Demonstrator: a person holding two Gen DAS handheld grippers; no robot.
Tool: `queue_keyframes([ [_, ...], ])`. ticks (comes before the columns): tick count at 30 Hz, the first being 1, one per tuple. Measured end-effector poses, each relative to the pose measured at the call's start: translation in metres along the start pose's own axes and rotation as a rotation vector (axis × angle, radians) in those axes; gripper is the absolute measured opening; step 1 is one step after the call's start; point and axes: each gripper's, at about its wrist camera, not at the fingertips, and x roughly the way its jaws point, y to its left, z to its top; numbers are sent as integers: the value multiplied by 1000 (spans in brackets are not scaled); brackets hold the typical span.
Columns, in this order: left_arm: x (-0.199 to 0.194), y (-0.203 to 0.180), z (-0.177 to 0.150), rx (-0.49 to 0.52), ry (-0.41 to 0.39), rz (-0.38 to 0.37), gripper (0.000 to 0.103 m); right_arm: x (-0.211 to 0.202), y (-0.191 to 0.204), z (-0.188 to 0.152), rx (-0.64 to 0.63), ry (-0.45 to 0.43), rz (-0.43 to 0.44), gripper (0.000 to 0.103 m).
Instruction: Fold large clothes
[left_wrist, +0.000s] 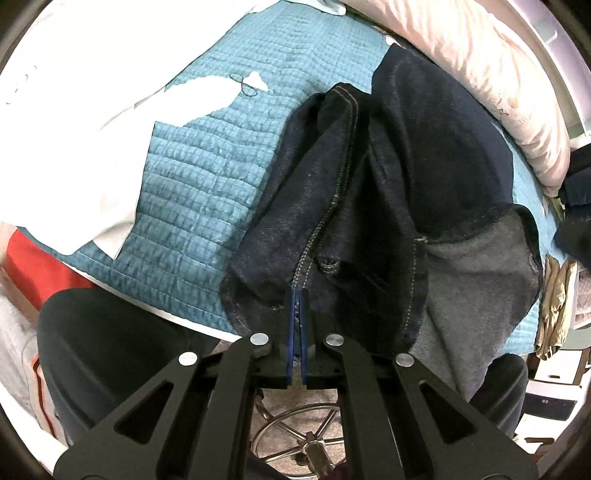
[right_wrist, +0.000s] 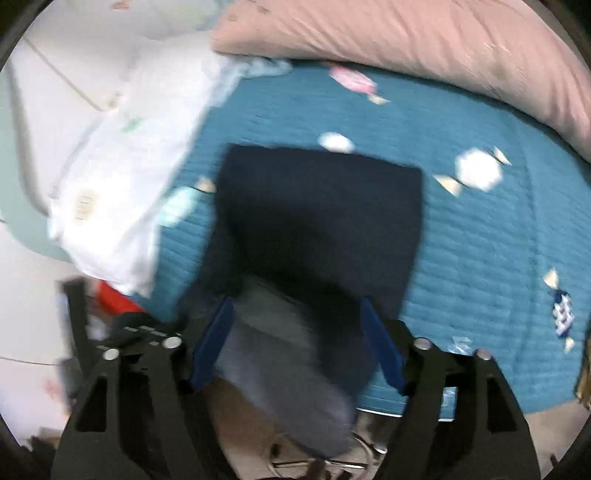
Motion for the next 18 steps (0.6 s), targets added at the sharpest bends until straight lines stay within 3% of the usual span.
queue_keyframes([
  [3,-1,0,2,11,-2,4,3,29,-17,-20,28,81,-4,78],
  [5,2,1,3,14,0,7,3,48,-17,-35,37,124,62,55],
  [7,3,1,4,13,5,14,3,56,-13,-47,37,118,8,29],
  [11,-4,5,3,15,-9,19,3,34,0,-57,12,41,-11,13],
  [12,-7,7,3,13,-14,22,3,30,6,-58,-5,33,11,4],
  [14,-11,9,3,10,-24,26,3,24,16,-59,-21,40,91,4],
  [18,-18,17,3,3,-34,20,3,20,58,-63,-120,61,168,5],
])
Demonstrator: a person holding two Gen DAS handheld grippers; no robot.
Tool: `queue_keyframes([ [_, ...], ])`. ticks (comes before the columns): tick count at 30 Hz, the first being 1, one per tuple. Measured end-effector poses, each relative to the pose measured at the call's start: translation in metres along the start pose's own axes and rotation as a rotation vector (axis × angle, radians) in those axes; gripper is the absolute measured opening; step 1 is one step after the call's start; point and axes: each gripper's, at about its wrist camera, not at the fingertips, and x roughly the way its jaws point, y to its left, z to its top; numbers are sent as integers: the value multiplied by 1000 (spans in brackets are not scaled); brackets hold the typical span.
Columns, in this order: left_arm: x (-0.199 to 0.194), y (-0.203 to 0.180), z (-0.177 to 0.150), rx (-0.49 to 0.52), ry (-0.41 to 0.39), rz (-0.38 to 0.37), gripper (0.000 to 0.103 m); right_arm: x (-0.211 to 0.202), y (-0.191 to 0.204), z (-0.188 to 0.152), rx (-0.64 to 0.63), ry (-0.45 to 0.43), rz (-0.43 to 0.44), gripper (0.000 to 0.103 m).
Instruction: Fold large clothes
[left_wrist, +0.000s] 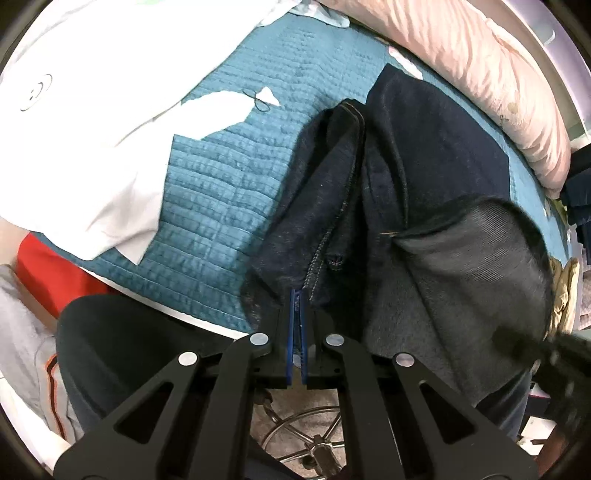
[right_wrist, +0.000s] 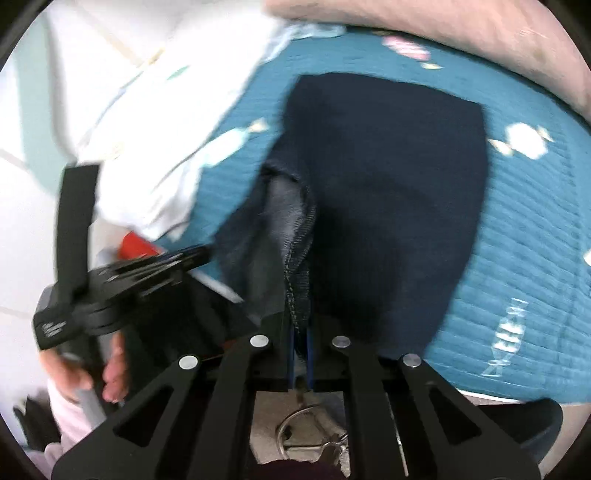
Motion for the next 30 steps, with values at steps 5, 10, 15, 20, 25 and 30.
queue_keyframes([
  [5,-14,15,-3,-17,-17,-22,3,43,41,-3,-79,96,66,5],
  [10,-26,29,-6,-25,-54,-3,47,115,38,-5,-45,189,-18,7],
  [15,-20,40,-6,-43,-29,5,48,135,13,-5,60,203,40,16],
  [20,-15,32,-3,-37,-14,-8,50,117,28,-15,1,209,135,62],
  [25,-15,11,6,12,-27,-29,57,110,38,-28,-61,242,206,65],
  [30,-14,-10,15,57,-40,-33,64,111,30,-44,-8,264,271,65],
])
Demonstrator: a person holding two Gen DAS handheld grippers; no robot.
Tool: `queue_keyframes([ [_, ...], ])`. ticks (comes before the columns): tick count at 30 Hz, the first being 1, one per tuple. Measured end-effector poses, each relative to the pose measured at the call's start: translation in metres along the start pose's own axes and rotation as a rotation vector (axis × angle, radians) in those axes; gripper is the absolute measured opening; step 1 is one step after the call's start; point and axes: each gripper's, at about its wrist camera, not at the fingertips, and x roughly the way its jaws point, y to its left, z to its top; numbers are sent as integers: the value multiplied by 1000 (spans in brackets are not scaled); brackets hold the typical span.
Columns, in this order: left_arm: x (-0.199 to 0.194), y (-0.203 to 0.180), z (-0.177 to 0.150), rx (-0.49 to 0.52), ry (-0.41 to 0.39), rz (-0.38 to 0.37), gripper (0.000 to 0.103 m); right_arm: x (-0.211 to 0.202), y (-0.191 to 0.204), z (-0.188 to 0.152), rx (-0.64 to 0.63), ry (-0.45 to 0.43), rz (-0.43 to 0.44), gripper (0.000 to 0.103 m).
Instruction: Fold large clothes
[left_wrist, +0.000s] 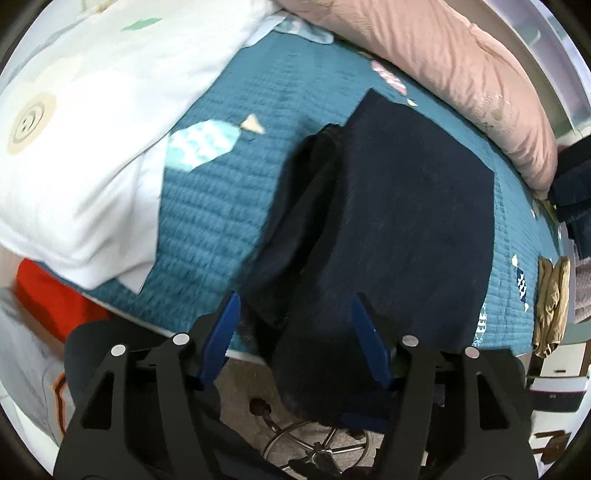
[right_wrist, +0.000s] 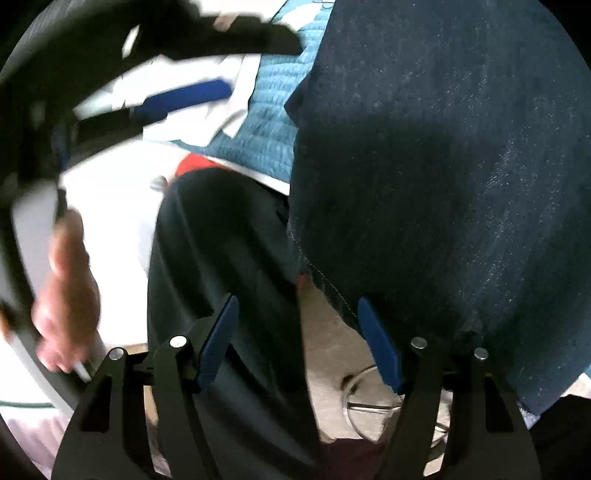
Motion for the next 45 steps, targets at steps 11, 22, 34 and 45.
queue_keyframes([
  [11,15,-38,15,76,11,-90,64,-90,-6,1,83,-227,-5,57],
  [22,91,-11,31,-32,132,-14,19,-54,-101,53,353,-243,-240,0],
  [34,31,-47,46,79,49,-47,21,-128,-66,77,252,-346,-261,3],
  [45,133,-61,124,39,151,-63,19,-93,-143,149,340,-310,-425,0],
])
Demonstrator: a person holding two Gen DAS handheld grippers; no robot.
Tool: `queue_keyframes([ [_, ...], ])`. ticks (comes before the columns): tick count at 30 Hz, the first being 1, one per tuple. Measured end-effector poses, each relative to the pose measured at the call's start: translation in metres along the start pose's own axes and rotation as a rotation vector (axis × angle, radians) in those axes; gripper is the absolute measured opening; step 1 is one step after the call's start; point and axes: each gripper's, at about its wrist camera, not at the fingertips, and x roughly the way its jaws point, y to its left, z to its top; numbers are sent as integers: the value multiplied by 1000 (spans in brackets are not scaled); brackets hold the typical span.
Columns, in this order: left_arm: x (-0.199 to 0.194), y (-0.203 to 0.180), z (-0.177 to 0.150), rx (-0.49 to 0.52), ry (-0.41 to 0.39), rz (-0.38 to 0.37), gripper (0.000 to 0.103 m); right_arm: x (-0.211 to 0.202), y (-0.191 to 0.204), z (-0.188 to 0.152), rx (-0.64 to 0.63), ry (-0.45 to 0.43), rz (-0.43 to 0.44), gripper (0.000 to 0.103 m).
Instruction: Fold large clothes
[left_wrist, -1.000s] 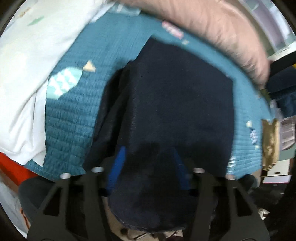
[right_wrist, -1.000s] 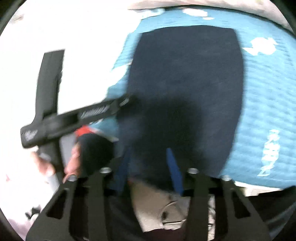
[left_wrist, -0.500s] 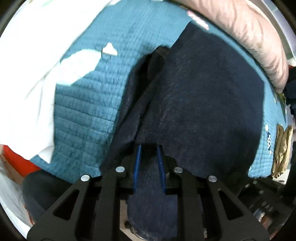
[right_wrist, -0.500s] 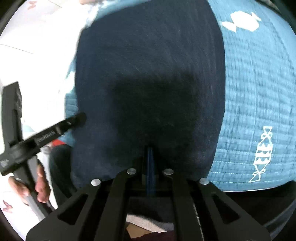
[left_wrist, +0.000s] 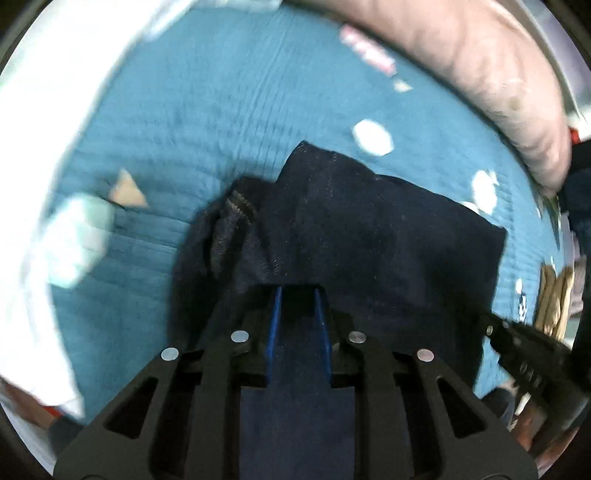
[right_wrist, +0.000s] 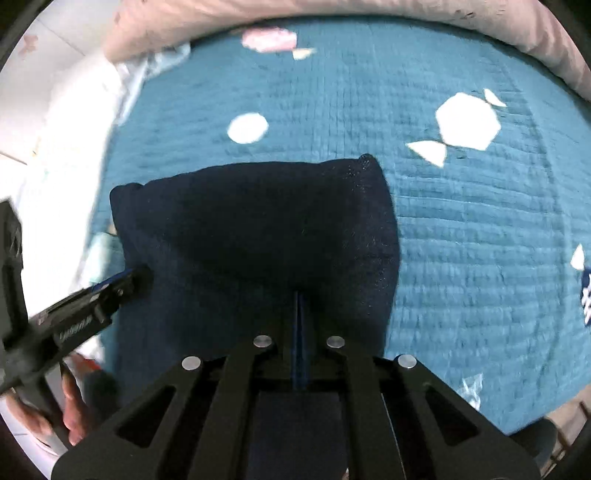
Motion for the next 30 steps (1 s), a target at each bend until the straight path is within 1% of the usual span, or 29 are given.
queue_keyframes([
  [2,3,0,1,-6,-9,-7,19,4,-5,0,9,-7,13,0],
  [5,-4,-4,3,1,-2,4,19,0,-11,0,24,4,61,0],
  [7,-16,-7,0,12,-10,10,19,-12,-16,-5,50,-6,99,0],
  [8,-23,-6,-4,21,-14,15,19,-26,-17,-10,49,-17,112,1],
  [9,-31,-8,-11,35,-22,25,19,-43,-16,-20,38,-33,131,6],
  [11,-43,-7,-30,63,-33,17,19,-65,-15,-41,14,-50,169,6],
  [13,-52,-1,-56,77,-20,-21,21,-76,-10,-65,-6,-16,195,6],
  [15,-56,4,-76,83,-7,-13,21,-83,-4,-93,-36,14,207,5],
  [17,-58,11,-98,72,4,4,21,-81,5,-116,-69,51,217,6],
  [20,-54,14,-118,71,36,9,21,-63,15,-142,-80,153,205,6],
  [22,-46,17,-129,76,46,36,21,-49,18,-159,-71,217,213,6],
  [24,-34,27,-136,63,61,38,20,-38,18,-167,-58,223,194,4],
  [25,-25,31,-136,49,65,32,20,-28,19,-167,-53,216,180,1],
  [27,-11,34,-135,32,73,20,20,-9,12,-166,2,231,188,0],
  [29,-11,30,-136,58,64,42,20,-5,7,-164,50,245,206,0],
  [30,-13,27,-136,71,60,51,20,-4,8,-162,51,248,206,0],
])
